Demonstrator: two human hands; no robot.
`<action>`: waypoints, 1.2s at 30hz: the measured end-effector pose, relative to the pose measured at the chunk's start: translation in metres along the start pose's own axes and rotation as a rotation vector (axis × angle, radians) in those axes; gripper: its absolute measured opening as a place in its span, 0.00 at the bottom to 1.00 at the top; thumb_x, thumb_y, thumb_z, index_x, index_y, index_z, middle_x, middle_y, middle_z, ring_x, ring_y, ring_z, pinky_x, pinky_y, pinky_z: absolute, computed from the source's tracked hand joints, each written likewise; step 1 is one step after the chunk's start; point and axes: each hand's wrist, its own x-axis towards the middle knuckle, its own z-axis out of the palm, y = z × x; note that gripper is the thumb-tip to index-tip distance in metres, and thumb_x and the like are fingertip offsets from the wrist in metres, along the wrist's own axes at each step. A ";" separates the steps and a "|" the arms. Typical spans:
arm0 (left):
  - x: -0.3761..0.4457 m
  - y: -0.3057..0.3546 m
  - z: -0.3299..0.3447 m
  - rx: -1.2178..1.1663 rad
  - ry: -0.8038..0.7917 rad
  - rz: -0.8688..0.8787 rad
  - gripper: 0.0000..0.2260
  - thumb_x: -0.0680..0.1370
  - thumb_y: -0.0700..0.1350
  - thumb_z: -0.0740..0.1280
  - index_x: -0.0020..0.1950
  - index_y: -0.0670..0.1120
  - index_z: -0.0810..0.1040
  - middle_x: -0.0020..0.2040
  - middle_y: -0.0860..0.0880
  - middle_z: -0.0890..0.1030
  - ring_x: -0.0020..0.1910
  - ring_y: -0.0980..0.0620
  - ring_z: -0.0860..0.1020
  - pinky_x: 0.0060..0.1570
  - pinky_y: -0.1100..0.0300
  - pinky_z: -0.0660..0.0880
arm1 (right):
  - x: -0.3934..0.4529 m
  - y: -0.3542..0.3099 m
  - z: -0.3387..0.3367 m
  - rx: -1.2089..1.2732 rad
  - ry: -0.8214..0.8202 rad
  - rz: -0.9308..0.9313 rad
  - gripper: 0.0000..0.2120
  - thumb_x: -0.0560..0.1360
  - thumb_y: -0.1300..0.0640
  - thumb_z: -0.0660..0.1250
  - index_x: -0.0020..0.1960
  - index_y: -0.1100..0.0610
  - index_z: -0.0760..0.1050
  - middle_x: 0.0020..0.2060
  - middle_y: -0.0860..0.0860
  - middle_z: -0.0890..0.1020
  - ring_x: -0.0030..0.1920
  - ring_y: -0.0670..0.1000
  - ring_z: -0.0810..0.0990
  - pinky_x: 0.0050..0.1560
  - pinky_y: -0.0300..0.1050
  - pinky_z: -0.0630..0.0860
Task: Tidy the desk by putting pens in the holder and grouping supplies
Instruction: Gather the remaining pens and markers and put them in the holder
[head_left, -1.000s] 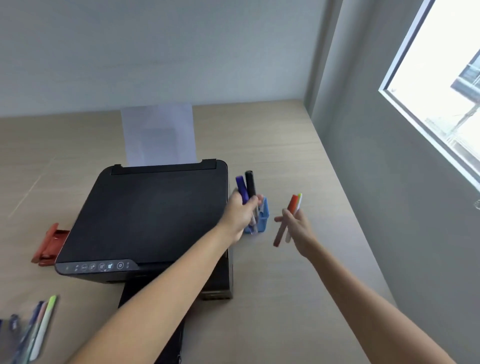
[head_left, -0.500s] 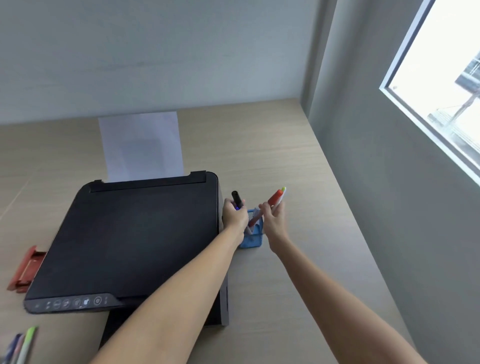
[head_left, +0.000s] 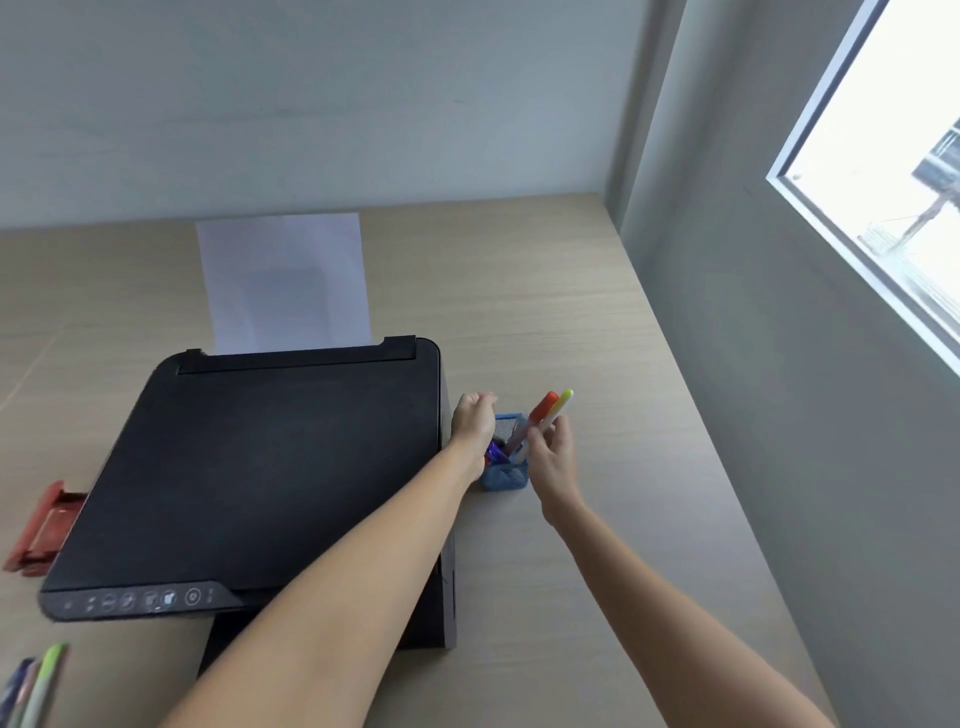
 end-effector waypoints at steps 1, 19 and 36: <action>-0.002 0.003 0.000 0.018 -0.018 -0.012 0.12 0.81 0.45 0.58 0.60 0.41 0.73 0.52 0.42 0.76 0.57 0.45 0.72 0.54 0.57 0.65 | -0.002 -0.001 -0.003 0.000 -0.013 -0.007 0.07 0.79 0.63 0.57 0.56 0.60 0.70 0.45 0.53 0.80 0.45 0.51 0.78 0.44 0.43 0.74; -0.100 0.062 -0.154 -0.106 -0.115 0.246 0.19 0.82 0.46 0.56 0.71 0.41 0.71 0.72 0.45 0.71 0.73 0.48 0.67 0.65 0.57 0.61 | -0.064 -0.097 0.062 -0.071 -0.068 -0.234 0.09 0.80 0.55 0.60 0.56 0.56 0.75 0.48 0.51 0.80 0.52 0.51 0.79 0.58 0.49 0.72; -0.128 -0.177 -0.535 0.379 0.567 -0.109 0.16 0.81 0.40 0.57 0.66 0.39 0.74 0.63 0.38 0.78 0.62 0.39 0.76 0.59 0.52 0.72 | -0.268 -0.047 0.359 -0.467 -0.656 -0.264 0.09 0.75 0.62 0.61 0.47 0.52 0.77 0.37 0.52 0.85 0.45 0.55 0.85 0.51 0.53 0.83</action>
